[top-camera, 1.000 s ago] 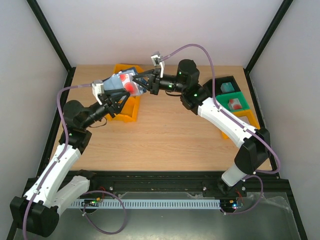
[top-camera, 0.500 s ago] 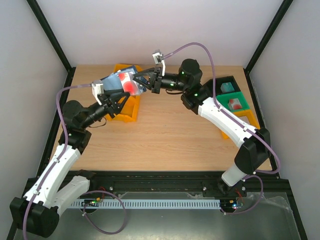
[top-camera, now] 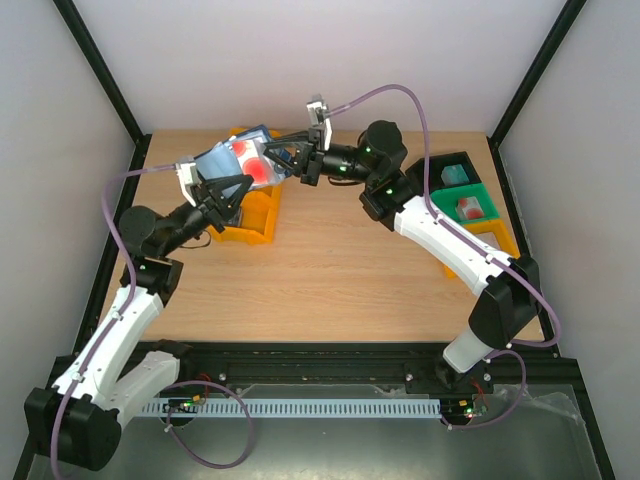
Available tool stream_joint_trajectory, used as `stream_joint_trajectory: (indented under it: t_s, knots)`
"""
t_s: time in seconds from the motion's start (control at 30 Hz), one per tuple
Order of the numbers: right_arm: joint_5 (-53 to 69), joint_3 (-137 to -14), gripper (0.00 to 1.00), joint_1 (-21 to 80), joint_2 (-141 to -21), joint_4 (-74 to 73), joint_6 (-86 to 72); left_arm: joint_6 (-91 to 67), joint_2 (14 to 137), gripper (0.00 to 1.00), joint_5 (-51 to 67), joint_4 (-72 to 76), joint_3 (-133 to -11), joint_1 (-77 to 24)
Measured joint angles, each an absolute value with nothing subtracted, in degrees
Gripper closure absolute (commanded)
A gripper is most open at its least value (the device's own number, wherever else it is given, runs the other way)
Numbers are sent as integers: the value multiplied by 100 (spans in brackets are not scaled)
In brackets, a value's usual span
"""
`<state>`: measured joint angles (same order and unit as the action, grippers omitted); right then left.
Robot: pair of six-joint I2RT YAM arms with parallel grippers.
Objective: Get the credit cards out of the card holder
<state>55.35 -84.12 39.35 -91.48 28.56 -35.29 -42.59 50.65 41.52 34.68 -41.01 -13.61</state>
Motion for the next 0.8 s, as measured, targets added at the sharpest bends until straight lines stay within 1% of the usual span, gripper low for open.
stream_joint_trajectory:
  t_s: [0.23,0.33,0.4,0.53,0.67,0.8]
  knots:
    - [5555,-8401,98,3933,-9161,3107,-3695,-4499,5063,98,4318,3850,-4042,-1350]
    - [5649,-8353,86,3887,-9161,3214,-3793,-4550,5050,98,4375,3868,-4042,-1345]
    - [5732,-8305,84,3837,-9161,3253,-3870,-4558,5030,98,4416,3854,-4032,-1347]
    - [5983,-8261,86,3809,-9168,3201,-3931,-4482,4910,98,4414,3760,-3983,-1358]
    - [6163,-8160,92,3776,-9159,3291,-4073,-4359,4775,98,4346,3605,-3909,-1345]
    - [6243,-8036,92,3704,-9118,3293,-4163,-4217,4716,98,4344,3435,-3872,-1317]
